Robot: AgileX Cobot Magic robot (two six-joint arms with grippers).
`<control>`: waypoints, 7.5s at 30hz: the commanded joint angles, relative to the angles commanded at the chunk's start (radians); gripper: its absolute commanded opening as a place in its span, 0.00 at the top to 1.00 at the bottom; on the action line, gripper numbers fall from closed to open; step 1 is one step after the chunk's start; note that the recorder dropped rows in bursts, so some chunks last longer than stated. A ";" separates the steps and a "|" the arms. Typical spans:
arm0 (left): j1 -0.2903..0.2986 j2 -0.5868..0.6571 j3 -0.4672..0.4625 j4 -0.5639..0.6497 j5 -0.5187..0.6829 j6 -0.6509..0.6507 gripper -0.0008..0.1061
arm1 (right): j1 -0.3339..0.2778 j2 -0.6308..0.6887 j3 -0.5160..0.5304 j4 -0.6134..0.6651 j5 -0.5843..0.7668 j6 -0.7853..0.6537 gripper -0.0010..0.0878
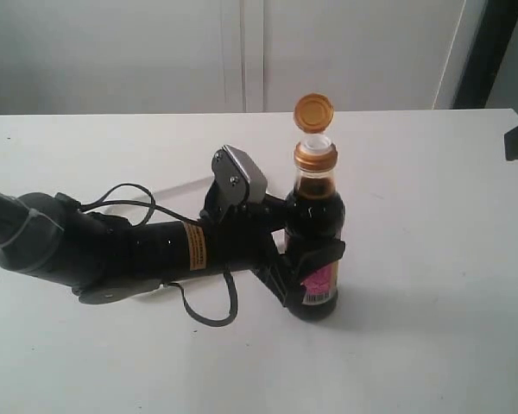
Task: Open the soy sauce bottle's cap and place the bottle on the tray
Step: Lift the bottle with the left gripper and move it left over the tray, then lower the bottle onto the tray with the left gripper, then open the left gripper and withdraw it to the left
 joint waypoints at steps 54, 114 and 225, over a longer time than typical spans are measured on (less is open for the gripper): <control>0.373 0.016 -0.150 0.168 0.183 -0.093 0.99 | 0.000 0.000 0.000 0.000 -0.014 0.000 0.99; 0.420 0.069 -0.150 0.248 0.176 -0.136 0.99 | 0.000 0.000 0.000 0.002 -0.016 0.000 0.99; 0.618 -0.486 -0.146 0.990 0.579 -1.335 0.99 | 0.000 0.000 0.000 0.002 -0.016 0.000 0.99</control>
